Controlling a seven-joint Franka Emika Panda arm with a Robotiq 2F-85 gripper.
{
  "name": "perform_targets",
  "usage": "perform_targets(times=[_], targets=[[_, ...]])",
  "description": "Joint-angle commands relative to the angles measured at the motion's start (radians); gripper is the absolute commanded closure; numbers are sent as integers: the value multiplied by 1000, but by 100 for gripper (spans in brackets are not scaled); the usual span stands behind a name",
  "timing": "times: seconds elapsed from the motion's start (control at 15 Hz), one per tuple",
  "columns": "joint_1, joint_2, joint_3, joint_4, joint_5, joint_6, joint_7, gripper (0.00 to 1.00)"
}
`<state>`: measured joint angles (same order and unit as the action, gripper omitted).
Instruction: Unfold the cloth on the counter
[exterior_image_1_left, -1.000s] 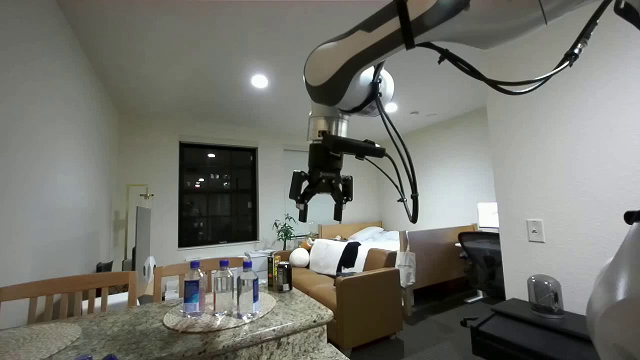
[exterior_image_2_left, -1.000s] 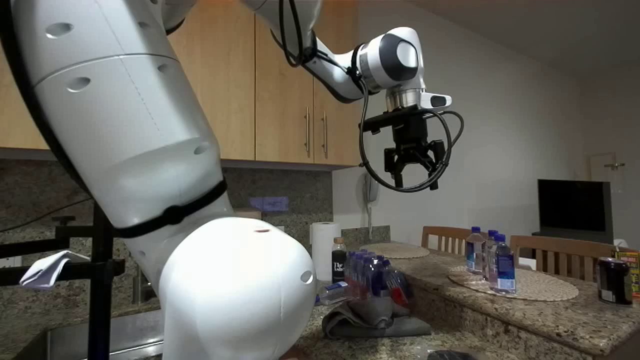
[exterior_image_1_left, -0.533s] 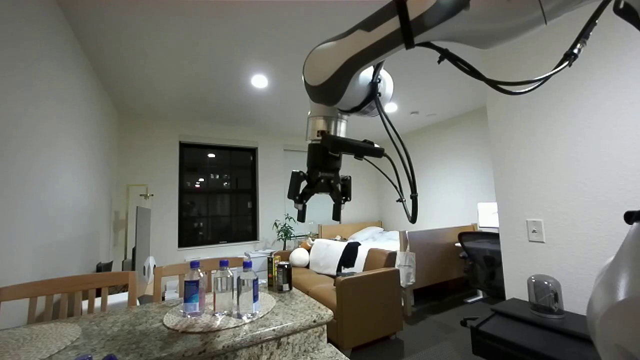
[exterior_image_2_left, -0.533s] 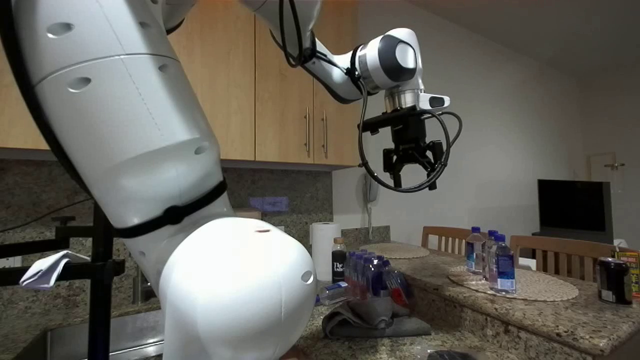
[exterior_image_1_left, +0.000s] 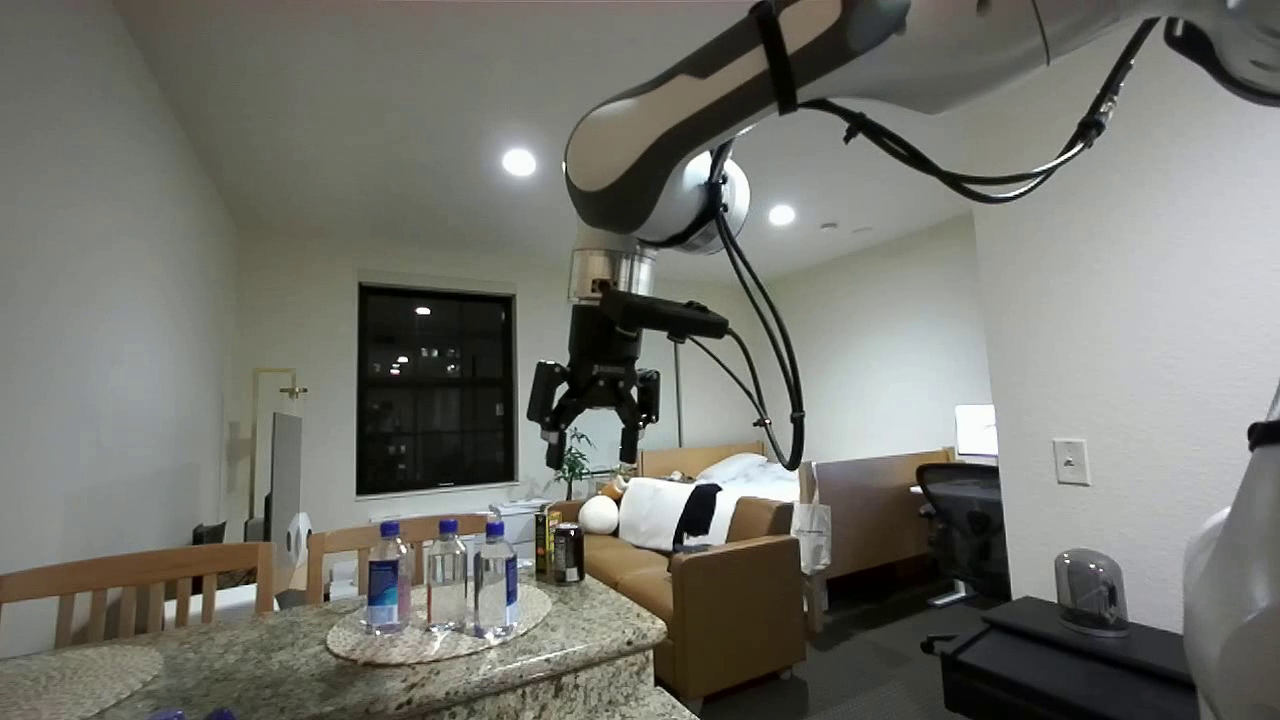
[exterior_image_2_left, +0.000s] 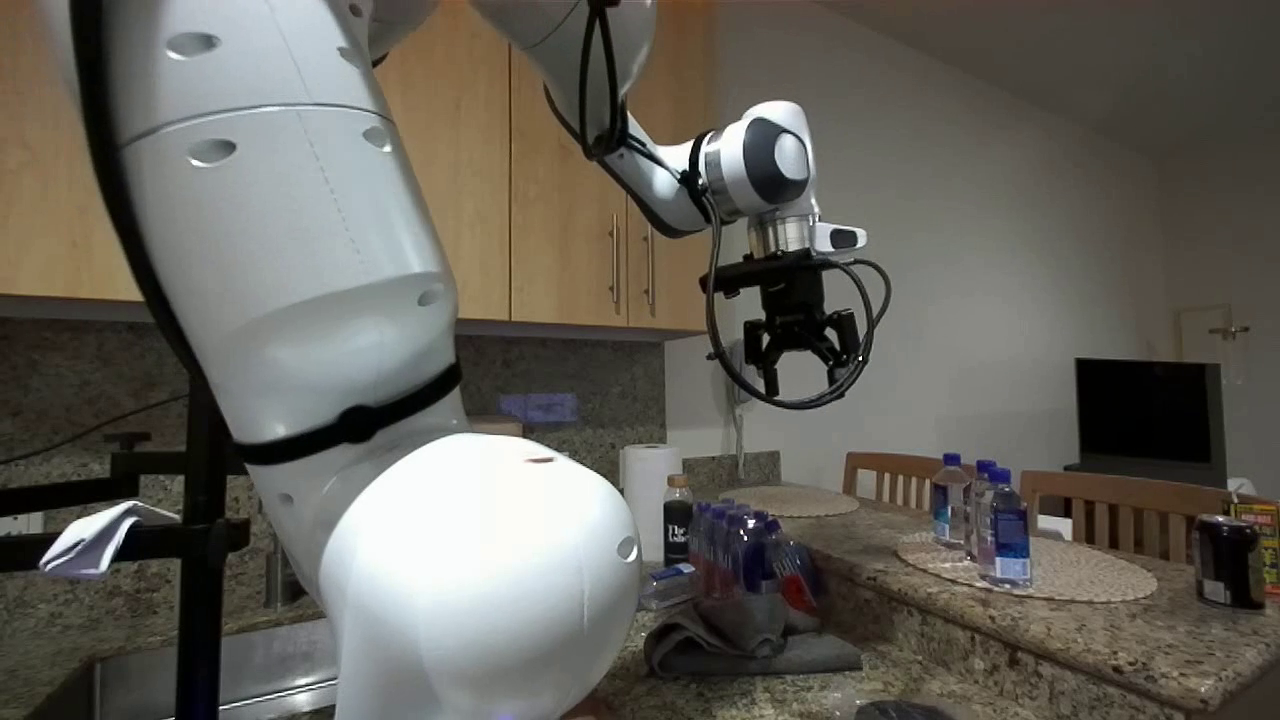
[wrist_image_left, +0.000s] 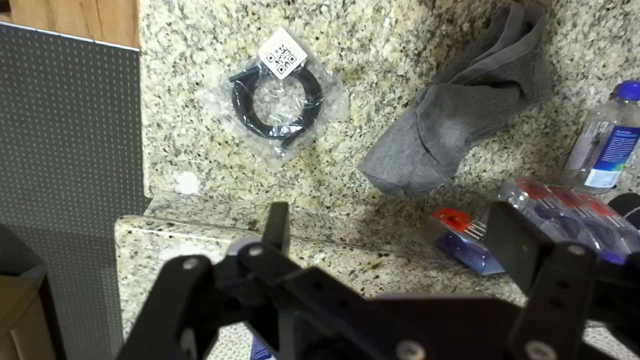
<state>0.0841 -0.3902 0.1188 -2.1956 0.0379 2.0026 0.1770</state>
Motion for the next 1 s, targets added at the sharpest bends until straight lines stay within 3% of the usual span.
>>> perform_targets(times=[0.0,0.47,0.93], targets=[[28,83,5,46,48,39,-34,0],[65,210,10,103,149,118,-50,0],[81,299,47,118,104,252,-15,0]])
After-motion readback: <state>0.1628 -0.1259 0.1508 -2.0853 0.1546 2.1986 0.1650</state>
